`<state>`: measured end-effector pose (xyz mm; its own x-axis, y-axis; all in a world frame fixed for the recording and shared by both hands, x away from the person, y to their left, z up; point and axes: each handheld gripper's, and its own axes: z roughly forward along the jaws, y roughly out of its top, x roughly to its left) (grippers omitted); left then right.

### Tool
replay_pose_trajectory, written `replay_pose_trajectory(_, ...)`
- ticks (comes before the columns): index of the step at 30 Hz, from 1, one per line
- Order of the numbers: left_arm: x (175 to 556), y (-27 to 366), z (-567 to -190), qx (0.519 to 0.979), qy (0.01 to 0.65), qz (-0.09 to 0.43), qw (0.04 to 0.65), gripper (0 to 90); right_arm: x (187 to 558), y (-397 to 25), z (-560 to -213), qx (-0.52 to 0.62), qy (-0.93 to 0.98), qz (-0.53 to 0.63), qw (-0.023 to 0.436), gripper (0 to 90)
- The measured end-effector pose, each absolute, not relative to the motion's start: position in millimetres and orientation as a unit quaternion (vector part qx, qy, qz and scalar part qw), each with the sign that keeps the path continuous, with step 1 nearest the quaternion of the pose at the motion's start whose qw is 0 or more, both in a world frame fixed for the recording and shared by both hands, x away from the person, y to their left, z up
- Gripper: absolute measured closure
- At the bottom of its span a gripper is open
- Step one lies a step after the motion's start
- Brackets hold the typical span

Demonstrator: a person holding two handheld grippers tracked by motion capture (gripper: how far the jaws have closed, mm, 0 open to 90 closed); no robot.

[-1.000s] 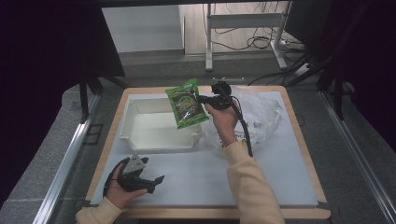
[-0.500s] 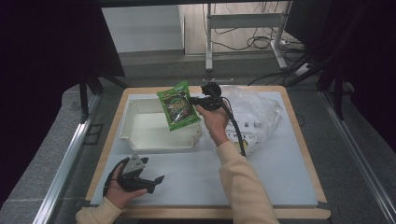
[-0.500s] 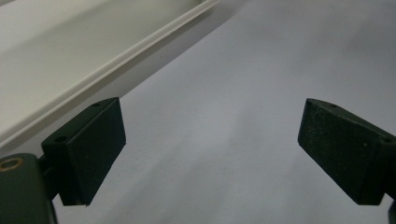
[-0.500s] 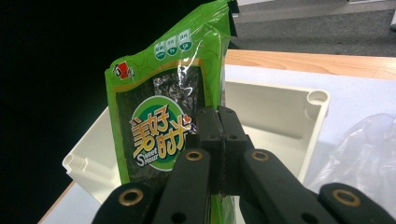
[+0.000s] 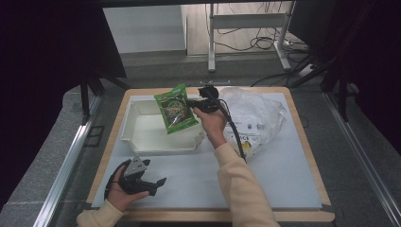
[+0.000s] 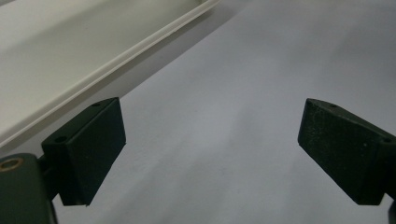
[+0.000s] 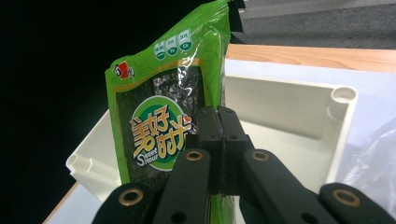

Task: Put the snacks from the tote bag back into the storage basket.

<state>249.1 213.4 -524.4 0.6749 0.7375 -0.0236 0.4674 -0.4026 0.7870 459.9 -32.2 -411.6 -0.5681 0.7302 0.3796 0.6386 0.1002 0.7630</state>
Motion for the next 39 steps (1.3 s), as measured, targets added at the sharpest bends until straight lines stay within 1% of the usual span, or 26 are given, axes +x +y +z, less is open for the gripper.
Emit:
replay_pose_trajectory(13, 248.8, 213.1, -524.3, 0.821, 0.365, 0.166, 0.407, 7.8, 460.3, -16.4, -418.8, 0.462, 0.742, 0.484, 0.037, 89.8)
replay_pose_trajectory(23, 248.7, 213.0, -524.3, 0.820, 0.367, 0.163, 0.408, 7.9, 461.3, 3.8, -429.4, 0.460, 0.745, 0.483, 0.024, 89.8)
replay_pose_trajectory(39, 247.4, 212.9, -523.6, 0.820, 0.365, 0.165, 0.410, 7.9, 461.5, 24.0, -437.7, 0.462, 0.749, 0.475, 0.020, 89.7)
